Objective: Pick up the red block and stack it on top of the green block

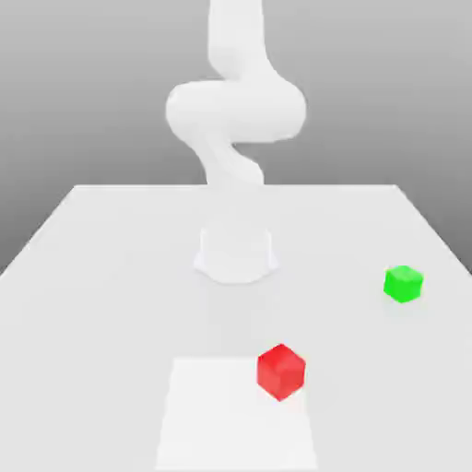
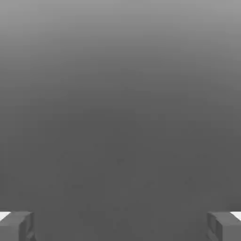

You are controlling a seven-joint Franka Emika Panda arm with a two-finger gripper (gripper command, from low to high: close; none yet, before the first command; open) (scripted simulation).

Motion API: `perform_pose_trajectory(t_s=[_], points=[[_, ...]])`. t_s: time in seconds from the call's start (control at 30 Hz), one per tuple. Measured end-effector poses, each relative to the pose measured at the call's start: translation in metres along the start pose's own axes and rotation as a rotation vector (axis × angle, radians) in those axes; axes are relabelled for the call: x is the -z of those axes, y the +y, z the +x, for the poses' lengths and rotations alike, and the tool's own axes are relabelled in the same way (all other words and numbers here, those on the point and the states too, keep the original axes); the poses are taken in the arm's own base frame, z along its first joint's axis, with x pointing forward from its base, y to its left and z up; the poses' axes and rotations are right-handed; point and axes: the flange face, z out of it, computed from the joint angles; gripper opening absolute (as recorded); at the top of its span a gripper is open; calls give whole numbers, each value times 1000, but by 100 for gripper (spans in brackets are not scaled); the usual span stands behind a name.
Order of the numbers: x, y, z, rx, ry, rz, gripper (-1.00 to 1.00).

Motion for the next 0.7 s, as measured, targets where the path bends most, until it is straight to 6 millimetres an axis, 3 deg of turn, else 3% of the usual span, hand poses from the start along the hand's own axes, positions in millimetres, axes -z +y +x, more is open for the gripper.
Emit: perform_pose_trajectory(t_s=[0.17, 0.37, 0.47, 0.57, 0.7], points=[[-125, 24, -40, 129, -195, -68, 0], [-243, 70, -127, 310, -404, -168, 0], [-288, 106, -182, 421, -506, -231, 0], [-321, 152, -239, 549, -606, -307, 0], [-341, 176, -267, 611, -643, -334, 0]])
